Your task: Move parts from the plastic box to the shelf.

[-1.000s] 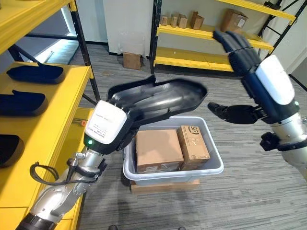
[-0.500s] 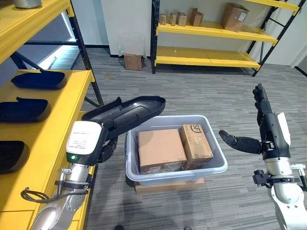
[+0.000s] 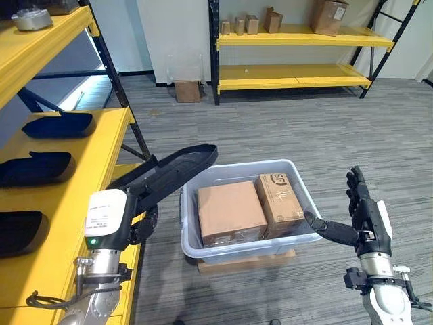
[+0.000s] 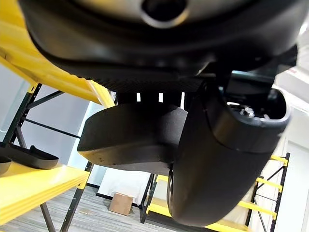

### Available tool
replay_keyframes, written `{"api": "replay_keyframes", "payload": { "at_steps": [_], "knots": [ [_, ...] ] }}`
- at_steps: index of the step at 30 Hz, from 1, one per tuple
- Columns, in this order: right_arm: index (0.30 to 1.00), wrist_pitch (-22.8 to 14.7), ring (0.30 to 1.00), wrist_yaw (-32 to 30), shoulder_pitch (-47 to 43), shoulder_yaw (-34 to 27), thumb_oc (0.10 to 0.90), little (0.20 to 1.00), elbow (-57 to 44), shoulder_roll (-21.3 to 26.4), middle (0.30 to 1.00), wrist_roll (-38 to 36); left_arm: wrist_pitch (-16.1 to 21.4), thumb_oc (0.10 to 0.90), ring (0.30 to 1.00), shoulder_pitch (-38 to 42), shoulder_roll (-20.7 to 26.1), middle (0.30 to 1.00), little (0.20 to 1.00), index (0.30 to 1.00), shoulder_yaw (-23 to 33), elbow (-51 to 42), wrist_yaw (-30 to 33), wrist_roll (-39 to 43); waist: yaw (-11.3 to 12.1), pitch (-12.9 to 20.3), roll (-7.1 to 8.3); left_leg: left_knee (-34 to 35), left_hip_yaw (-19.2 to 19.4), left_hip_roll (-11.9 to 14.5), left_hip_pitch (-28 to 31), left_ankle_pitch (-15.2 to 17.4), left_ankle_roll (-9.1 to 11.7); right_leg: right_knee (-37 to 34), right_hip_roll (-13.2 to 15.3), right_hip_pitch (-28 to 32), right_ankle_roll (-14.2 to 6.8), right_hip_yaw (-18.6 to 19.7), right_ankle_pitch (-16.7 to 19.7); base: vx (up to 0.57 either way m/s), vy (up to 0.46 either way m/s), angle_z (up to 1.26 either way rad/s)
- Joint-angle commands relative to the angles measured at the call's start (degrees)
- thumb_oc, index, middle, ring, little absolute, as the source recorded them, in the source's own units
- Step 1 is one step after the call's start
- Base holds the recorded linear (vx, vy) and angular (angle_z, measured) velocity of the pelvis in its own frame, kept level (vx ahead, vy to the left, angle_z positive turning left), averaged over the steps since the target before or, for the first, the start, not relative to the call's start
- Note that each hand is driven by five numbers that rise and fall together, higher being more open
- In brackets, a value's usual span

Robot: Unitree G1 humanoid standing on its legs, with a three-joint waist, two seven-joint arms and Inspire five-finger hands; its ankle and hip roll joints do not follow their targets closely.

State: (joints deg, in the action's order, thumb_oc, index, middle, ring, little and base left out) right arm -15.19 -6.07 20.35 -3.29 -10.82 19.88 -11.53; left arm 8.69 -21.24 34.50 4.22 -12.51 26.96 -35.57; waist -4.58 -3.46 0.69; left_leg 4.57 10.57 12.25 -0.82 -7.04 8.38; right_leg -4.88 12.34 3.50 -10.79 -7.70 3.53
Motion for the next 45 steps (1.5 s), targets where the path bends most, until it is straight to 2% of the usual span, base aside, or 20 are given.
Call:
{"api": "replay_keyframes", "payload": {
  "at_steps": [1, 3, 6, 11, 14, 16, 18, 19, 20, 22, 23, 24, 25, 26, 27, 29, 30, 36, 40, 45],
  "knots": [
    [1.000, -5.83, 1.000, 0.35, -4.97, -1.09, 0.900, 1.000, -5.34, 1.46, 1.000, -3.38, 3.58, 0.400, 0.300, 7.11, 0.91, 0.300, 0.300, 0.300, 8.07, -7.86, 4.44, 4.59, -0.04, 1.00, -0.92, 0.43, -3.14, 2.18, 4.68, 4.58, -0.87, 8.32, 1.15, -2.33, -0.04, 1.30, -5.61, -0.07, -0.034, 0.03],
    [1.000, -5.71, 1.000, 0.69, -5.77, 0.57, 0.900, 1.000, -5.23, 2.08, 1.000, -3.61, 3.65, 0.400, 0.300, 6.52, 0.68, 0.300, 0.300, 0.300, 8.96, -8.48, 4.52, 5.86, 0.20, -0.26, -2.36, 0.27, -3.51, 2.62, 4.34, 3.45, -0.75, 10.52, 0.39, -3.30, 0.64, 1.33, -6.94, -0.10, -0.050, 0.07],
    [1.000, -5.62, 1.000, 0.78, -7.74, 2.51, 0.900, 1.000, -4.59, 2.92, 1.000, -4.00, 3.59, 0.400, 0.300, 6.12, 0.12, 0.300, 0.300, 0.300, 9.72, -8.65, 4.89, 7.08, 0.54, -1.59, -3.56, -0.01, -3.86, 3.23, 3.99, 2.57, -0.77, 13.52, -0.49, -5.23, 1.35, 1.90, -8.14, -0.12, -0.053, 0.06],
    [1.000, -5.67, 1.000, 0.53, -15.64, 7.80, 0.900, 1.000, -4.41, 5.94, 1.000, -2.01, 3.51, 0.400, 0.300, 5.07, -0.26, 0.300, 0.300, 0.300, 12.20, -9.61, 5.67, 7.90, 2.44, -4.65, -5.58, -0.08, -3.75, 5.99, 2.00, -0.85, -0.51, 21.23, -3.96, -12.83, 3.21, 3.23, -10.73, -0.17, -0.140, -0.16],
    [1.000, -6.44, 1.000, -0.02, -19.65, 10.84, 0.900, 1.000, -5.06, 6.99, 1.000, -0.63, 3.64, 0.400, 0.300, 4.67, 0.31, 0.300, 0.300, 0.300, 13.22, -9.73, 6.74, 7.38, 4.55, -6.16, -6.10, 0.41, -4.69, 7.11, -1.93, -4.98, 0.24, 22.56, -5.36, -16.88, 4.09, 2.53, -11.12, -0.19, -0.203, -0.32],
    [1.000, -7.26, 1.000, -0.64, -20.24, 11.78, 0.900, 1.000, -6.51, 7.67, 1.000, 1.55, 3.08, 0.400, 0.300, 4.95, 0.60, 0.300, 0.300, 0.300, 12.76, -9.16, 7.22, 7.09, 6.10, -6.92, -6.13, 0.43, -5.94, 6.42, -6.81, -8.93, 2.19, 21.81, -4.73, -17.57, 4.46, -0.35, -11.61, -0.18, -0.221, 0.00],
    [1.000, -7.36, 1.000, -1.17, -20.54, 11.63, 0.900, 1.000, -6.46, 7.72, 1.000, 1.74, 3.06, 0.400, 0.300, 5.57, 0.77, 0.300, 0.300, 0.300, 12.37, -9.07, 7.28, 7.14, 5.98, -6.78, -6.19, 0.43, -6.87, 5.85, -8.49, -9.99, 2.07, 21.39, -4.49, -18.19, 4.70, -1.32, -11.02, -0.14, -0.156, 0.46],
    [1.000, -7.86, 1.000, -2.66, -20.56, 11.48, 0.900, 1.000, -6.27, 7.39, 1.000, 2.79, 3.04, 0.400, 0.300, 7.08, 1.60, 0.300, 0.300, 0.300, 11.36, -8.92, 7.31, 6.80, 5.99, -6.49, -4.62, 0.43, -5.88, 3.13, -8.58, -8.66, 0.88, 18.93, -2.74, -17.85, 4.89, -3.69, -10.02, -0.15, -0.231, 0.62],
    [1.000, -7.86, 1.000, -2.98, -20.30, 11.47, 0.900, 1.000, -6.42, 7.30, 1.000, 3.28, 3.27, 0.400, 0.300, 7.41, 1.62, 0.300, 0.300, 0.300, 11.08, -9.15, 7.15, 6.83, 5.78, -6.11, -4.20, 0.43, -5.17, 2.41, -7.32, -7.39, 0.25, 18.14, -2.52, -17.77, 5.02, -4.41, -9.87, -0.16, -0.229, 0.76],
    [1.000, -8.06, 1.000, -2.76, -20.05, 11.50, 0.900, 1.000, -6.43, 7.33, 1.000, 2.73, 3.38, 0.400, 0.300, 7.94, 1.60, 0.300, 0.300, 0.300, 10.64, -9.29, 6.85, 7.00, 5.23, -5.84, -4.24, -1.18, -4.00, 2.26, -5.79, -7.16, -0.52, 16.76, -2.68, -17.72, 5.45, -5.40, -8.99, -0.16, -0.211, 1.29],
    [1.000, -8.80, 1.000, -2.89, -19.36, 11.53, 0.900, 1.000, -6.48, 7.48, 1.000, 1.72, 3.60, 0.400, 0.300, 10.75, 1.98, 0.300, 0.300, 0.300, 9.04, -9.60, 6.11, 7.58, 2.71, -5.24, -3.87, -10.61, 2.02, 2.70, -2.79, -2.75, -1.11, 14.48, -2.01, -17.44, 6.70, -9.76, -8.15, -0.22, -0.266, 0.99],
    [1.000, -8.84, 1.000, -2.89, -19.33, 11.46, 0.900, 1.000, -6.48, 7.49, 1.000, 1.71, 3.58, 0.400, 0.300, 10.86, 2.00, 0.300, 0.300, 0.300, 8.95, -9.54, 6.11, 7.59, 2.60, -5.39, -4.03, -11.30, 1.73, 2.89, -3.01, -2.29, -1.08, 14.30, -2.12, -17.11, 6.69, -10.00, -8.17, -0.16, -0.244, 0.96],
    [1.000, -8.95, 1.000, -3.19, -18.19, 10.93, 0.900, 1.000, -6.46, 7.05, 1.000, 1.96, 3.89, 0.400, 0.300, 12.09, 2.05, 0.300, 0.300, 0.300, 7.90, -9.88, 5.73, 7.87, 0.75, -4.81, -4.38, -13.95, 3.86, 2.84, 0.44, 0.27, -0.36, 13.42, -1.74, -16.56, 6.63, -11.76, -8.31, -0.02, -0.043, 1.59],
    [1.000, -9.01, 1.000, -3.48, -17.49, 10.42, 0.900, 1.000, -6.23, 7.06, 1.000, 2.21, 3.92, 0.400, 0.300, 12.84, 2.27, 0.300, 0.300, 0.300, 7.57, -9.75, 5.76, 7.81, -0.18, -4.82, -4.92, -15.92, 4.22, 2.95, 2.03, 1.22, 0.07, 13.22, -1.71, -16.32, 6.69, -13.11, -8.27, -0.05, 0.003, 1.79],
    [1.000, -8.97, 1.000, -3.56, -16.29, 9.58, 0.900, 1.000, -6.23, 6.56, 1.000, 2.18, 4.12, 0.400, 0.300, 13.37, 2.83, 0.300, 0.300, 0.300, 7.04, -9.51, 5.75, 7.47, -1.05, -4.74, -5.82, -15.33, 2.65, 1.49, 3.88, 2.28, 0.12, 13.63, -1.69, -16.46, 6.48, -14.58, -7.72, -0.05, 0.059, 1.05],
    [1.000, -8.95, 1.000, -3.54, -16.20, 9.48, 0.900, 1.000, -6.29, 6.58, 1.000, 2.17, 4.13, 0.400, 0.300, 13.46, 2.82, 0.300, 0.300, 0.300, 6.91, -9.44, 5.79, 7.44, -1.27, -4.80, -5.87, -15.26, 2.35, 1.44, 3.89, 2.26, 0.07, 13.68, -1.55, -16.29, 6.38, -14.87, -7.76, 0.01, 0.097, 0.91],
    [1.000, -9.20, 1.000, -3.50, -13.80, 7.71, 0.900, 1.000, -7.15, 6.02, 1.000, 2.19, 4.13, 0.400, 0.300, 13.89, 2.52, 0.300, 0.300, 0.300, 6.14, -9.08, 5.37, 7.01, -3.47, -3.11, -7.52, -6.68, 6.60, -0.05, 7.21, 6.33, -0.71, 13.40, -0.39, -16.29, 5.09, -17.30, -6.59, 0.04, 0.149, 1.17],
    [1.000, -9.20, 1.000, -3.08, -11.43, 6.34, 0.900, 1.000, -8.15, 5.06, 1.000, 2.37, 3.96, 0.400, 0.300, 13.08, 2.77, 0.300, 0.300, 0.300, 6.11, -9.50, 5.65, 5.45, -2.79, -2.34, -7.33, -2.53, 6.10, -1.93, 8.06, 6.61, -1.28, 12.16, 1.08, -14.56, 3.96, -17.54, -4.11, 0.05, 0.162, 0.46],
    [1.000, -8.85, 1.000, -2.76, -11.44, 6.98, 0.900, 1.000, -7.75, 4.29, 1.000, 2.81, 3.43, 0.400, 0.300, 12.15, 2.28, 0.300, 0.300, 0.300, 6.59, -10.07, 6.68, 4.11, -1.29, -1.92, -6.02, 0.30, 5.46, -4.78, 7.89, 9.83, -2.62, 9.82, 3.55, -12.84, 2.01, -18.63, -0.59, 0.03, 0.145, 0.16],
    [1.000, -8.15, 1.000, -2.46, -11.73, 7.54, 0.900, 1.000, -7.33, 3.72, 1.000, 2.70, 3.01, 0.400, 0.300, 10.71, 1.28, 0.300, 0.300, 0.300, 7.82, -10.49, 7.42, 3.20, 0.08, -1.40, -4.44, 0.43, 4.70, -6.38, 7.28, 11.15, -3.34, 7.95, 4.95, -11.19, 0.60, -19.35, 2.09, 0.02, 0.086, 0.19]
  ]
}}
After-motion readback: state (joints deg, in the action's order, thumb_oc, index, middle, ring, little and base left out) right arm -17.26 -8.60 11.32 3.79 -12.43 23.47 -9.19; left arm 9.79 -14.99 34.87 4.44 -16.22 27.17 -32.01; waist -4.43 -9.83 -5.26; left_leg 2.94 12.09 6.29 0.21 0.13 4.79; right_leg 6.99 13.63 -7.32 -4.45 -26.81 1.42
